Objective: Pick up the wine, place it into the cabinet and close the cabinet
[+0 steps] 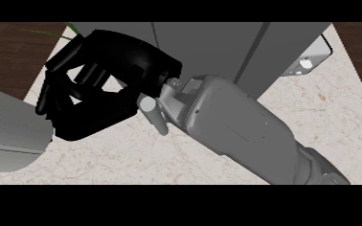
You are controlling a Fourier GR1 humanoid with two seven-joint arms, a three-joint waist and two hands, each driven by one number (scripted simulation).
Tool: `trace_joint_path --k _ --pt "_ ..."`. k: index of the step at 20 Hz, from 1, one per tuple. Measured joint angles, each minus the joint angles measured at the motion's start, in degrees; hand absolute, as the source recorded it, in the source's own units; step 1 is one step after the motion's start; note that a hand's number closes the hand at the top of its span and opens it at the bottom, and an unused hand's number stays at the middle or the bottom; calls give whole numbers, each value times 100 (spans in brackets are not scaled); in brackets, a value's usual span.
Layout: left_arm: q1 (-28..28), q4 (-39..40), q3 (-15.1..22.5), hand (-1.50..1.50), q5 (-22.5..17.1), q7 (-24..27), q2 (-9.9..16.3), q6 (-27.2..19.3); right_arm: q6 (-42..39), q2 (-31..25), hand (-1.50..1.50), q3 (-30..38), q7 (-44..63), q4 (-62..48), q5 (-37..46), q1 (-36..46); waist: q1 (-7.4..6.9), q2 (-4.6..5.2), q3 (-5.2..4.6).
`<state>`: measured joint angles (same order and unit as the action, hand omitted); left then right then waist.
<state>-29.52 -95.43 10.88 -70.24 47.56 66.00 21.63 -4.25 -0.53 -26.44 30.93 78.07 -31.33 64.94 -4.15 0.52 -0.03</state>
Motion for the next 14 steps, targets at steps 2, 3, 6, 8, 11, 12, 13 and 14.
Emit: trace_joint_path --k 2,3,6,8,11,12,13,14 --pt "-1 -14 -40 -150 25 -44 -35 -4 -537 4 150 -29 89 -290 -294 77 7 -14 0" --pt "-15 8 -64 -150 35 -67 -55 20 -779 4 150 -5 132 -436 -423 142 21 -29 2" --pt "-60 94 -124 -150 80 -177 -100 181 -1326 4 150 -26 163 -783 -755 241 53 -86 8" --pt "-65 96 -175 -150 65 -261 -139 219 -1579 25 150 36 116 -1040 -937 322 69 -115 9" --pt "-91 110 -248 -150 60 -362 -199 251 -1912 54 150 105 -34 -1328 -1182 360 88 -146 6" --pt "-112 117 -276 -150 55 -414 -188 300 -1987 56 150 127 -105 -1415 -1230 368 91 -154 -1" --pt "-117 115 -305 -150 84 -422 -218 308 -2116 57 150 179 -135 -1546 -1311 416 90 -151 -4" --pt "-125 127 -333 -150 99 -466 -213 349 -2201 56 150 202 -207 -1619 -1359 416 89 -159 -13"
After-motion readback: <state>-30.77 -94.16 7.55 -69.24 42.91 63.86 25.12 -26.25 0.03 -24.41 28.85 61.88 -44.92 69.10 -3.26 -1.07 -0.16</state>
